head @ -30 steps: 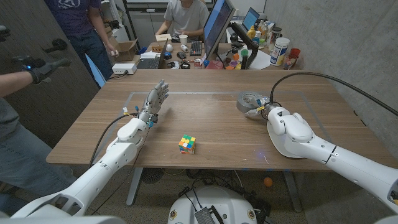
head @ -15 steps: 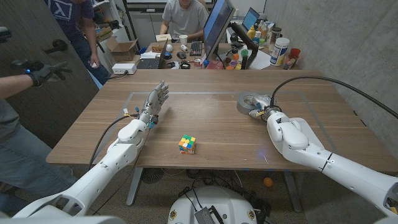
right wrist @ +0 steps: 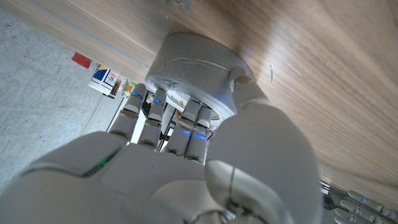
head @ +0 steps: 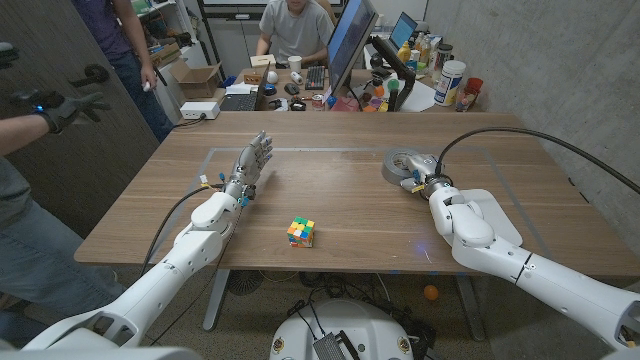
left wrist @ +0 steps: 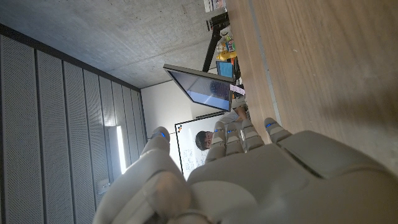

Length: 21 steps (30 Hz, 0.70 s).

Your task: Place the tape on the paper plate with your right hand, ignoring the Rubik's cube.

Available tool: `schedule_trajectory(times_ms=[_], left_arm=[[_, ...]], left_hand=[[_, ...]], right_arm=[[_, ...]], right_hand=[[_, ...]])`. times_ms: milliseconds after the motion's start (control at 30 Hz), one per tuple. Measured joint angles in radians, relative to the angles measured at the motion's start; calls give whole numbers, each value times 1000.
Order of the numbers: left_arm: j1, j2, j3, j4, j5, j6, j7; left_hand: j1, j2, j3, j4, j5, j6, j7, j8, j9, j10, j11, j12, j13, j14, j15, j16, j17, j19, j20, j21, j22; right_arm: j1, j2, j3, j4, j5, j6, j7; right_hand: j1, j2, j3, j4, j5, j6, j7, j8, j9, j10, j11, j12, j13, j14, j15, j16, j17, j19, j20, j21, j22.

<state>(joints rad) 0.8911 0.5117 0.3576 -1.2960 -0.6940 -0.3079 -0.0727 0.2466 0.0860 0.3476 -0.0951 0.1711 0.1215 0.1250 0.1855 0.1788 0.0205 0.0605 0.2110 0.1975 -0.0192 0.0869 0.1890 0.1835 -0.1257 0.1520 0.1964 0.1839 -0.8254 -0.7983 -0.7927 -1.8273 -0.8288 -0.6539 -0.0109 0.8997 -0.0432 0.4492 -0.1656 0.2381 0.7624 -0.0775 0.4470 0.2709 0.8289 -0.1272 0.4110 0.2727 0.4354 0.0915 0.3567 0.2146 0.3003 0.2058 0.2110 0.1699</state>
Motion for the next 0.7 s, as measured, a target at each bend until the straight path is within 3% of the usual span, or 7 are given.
schedule_trajectory(times_ms=[233, 267, 433, 500, 567, 700], left_arm=[[-1, 0, 1, 1, 0, 0, -3], [-1, 0, 1, 1, 0, 0, -3], [-2, 1, 2, 1, 1, 0, -3], [-2, 2, 2, 0, 1, 1, -3], [-2, 3, 3, 0, 2, 2, -3], [-2, 5, 3, -4, 3, 3, -3]], left_hand=[[0, 0, 0, 0, 0, 6, -6, 0, 0, 0, 0, 0, 0, 0, 0, 0, 0, 0, 0, 0, 0], [0, 0, 0, 0, 0, 6, -6, 0, 0, 0, 0, 0, 0, 0, 0, 0, 0, 0, 0, 0, 0], [0, 0, 0, 0, 0, 6, -6, 0, 0, 0, 0, 0, 0, 0, 0, 0, 0, 0, 0, 0, 0], [0, 0, 0, 0, 0, 6, -6, 0, 0, 0, 0, 0, 0, 0, 0, 0, 0, 0, 0, 0, 0], [0, 0, 0, 0, 0, 6, -6, 0, 0, 0, 0, 0, 0, 0, 0, 0, 0, 0, 0, 0, 0], [0, 0, 0, 0, 0, 6, -6, 0, 0, 0, 0, 0, 0, 0, 0, 0, 0, 0, 0, 0, 0]], right_arm=[[-4, -2, 6, -19, 6, -2, -25], [-4, -2, 6, -20, 6, -2, -25], [-4, -5, 12, -34, 8, 1, -25], [-4, -7, 15, -40, 9, 9, -38], [-4, -9, 17, -46, 9, 10, -39], [-5, -13, 21, -56, 7, 11, -39]], right_hand=[[7, -7, -7, -1, -10, 15, 8, 13, -3, 18, 2, 6, -5, 19, -6, 3, 0, 14, 1, 0, 0], [8, -8, -12, 0, -12, 16, 8, 40, -4, 19, 2, 31, -6, 26, -13, 3, 0, 19, 0, 0, 0], [12, -12, -15, -1, -16, 24, 10, 66, -4, 27, -4, 46, -7, 62, -42, 6, 4, 19, 0, 0, 0], [12, -12, -21, 2, -16, 24, 10, 69, -4, 25, -6, 50, -7, 94, -74, 7, 4, 22, 3, 0, 0], [12, -12, -21, 2, -19, 28, 14, 70, -4, 25, -6, 54, -3, 153, -133, 15, 8, 26, -1, 0, 0], [12, -12, -21, 2, -19, 35, 20, 70, -4, 32, -12, 51, -2, 156, -136, 15, 4, 33, 0, 0, 0]])
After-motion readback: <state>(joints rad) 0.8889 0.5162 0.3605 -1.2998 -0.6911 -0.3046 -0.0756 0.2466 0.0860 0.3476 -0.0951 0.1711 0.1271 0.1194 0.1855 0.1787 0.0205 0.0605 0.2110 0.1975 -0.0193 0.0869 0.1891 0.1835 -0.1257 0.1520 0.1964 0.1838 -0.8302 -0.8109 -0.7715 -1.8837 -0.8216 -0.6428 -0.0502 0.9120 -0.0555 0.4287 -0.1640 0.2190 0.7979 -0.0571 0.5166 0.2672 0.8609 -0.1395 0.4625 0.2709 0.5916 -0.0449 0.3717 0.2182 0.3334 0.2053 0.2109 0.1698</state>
